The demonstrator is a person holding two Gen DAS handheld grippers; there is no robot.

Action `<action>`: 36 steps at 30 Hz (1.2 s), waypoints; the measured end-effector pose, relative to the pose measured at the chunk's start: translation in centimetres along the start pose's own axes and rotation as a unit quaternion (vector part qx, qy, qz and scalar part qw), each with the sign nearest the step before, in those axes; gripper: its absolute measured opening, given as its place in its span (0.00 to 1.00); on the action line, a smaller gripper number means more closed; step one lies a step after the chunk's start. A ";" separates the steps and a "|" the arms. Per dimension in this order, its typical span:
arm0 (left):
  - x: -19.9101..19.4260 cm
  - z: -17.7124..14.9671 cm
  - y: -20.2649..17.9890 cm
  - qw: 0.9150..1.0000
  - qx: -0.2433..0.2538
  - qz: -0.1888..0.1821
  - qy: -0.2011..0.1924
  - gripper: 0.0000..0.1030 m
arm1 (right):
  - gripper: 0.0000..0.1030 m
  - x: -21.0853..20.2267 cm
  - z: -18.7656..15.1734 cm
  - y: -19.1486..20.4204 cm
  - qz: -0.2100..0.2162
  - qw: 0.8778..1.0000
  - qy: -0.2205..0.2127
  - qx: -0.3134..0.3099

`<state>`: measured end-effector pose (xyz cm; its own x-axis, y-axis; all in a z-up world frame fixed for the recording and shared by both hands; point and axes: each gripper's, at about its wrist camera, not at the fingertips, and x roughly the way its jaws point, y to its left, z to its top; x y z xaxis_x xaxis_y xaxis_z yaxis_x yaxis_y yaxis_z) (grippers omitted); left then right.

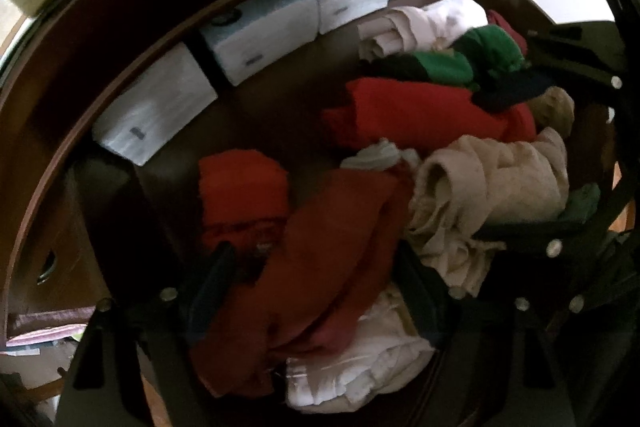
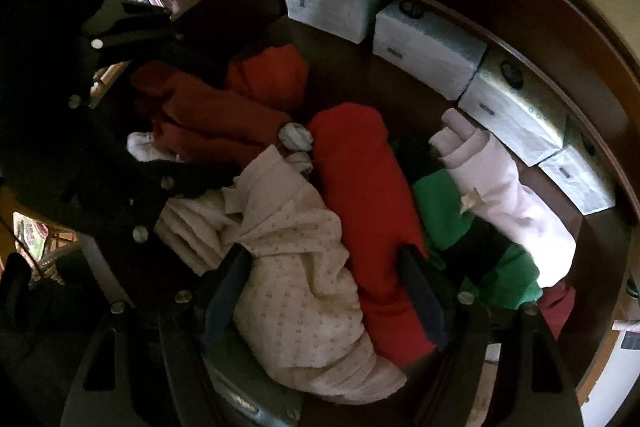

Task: Take underwear out of drawer
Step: 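Grasp the pink dotted underwear with the right gripper while the left gripper grasps the red sock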

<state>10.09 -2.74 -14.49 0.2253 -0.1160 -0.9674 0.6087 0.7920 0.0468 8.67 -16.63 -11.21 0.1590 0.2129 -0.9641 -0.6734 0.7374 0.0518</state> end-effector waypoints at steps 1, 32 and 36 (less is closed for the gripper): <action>0.1 0.0 0.0 1.000 0.000 -0.007 0.001 0.64 | 0.76 0.0 0.0 0.1 0.003 1.000 -0.001 0.001; -2.2 -1.8 0.8 0.995 -0.073 -0.010 -0.061 0.28 | 0.38 -1.8 -0.9 -0.5 0.037 0.996 -0.065 0.046; -1.5 -1.1 0.1 0.998 -0.045 -0.003 -0.040 0.37 | 0.41 -0.8 -0.1 -0.5 0.044 0.997 -0.043 0.045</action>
<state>8.98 -1.81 -13.25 0.2838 -0.1662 -0.9444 0.5401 0.8415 0.0142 8.86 -17.25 -10.45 0.1662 0.3314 -0.9287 -0.6201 0.7675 0.1628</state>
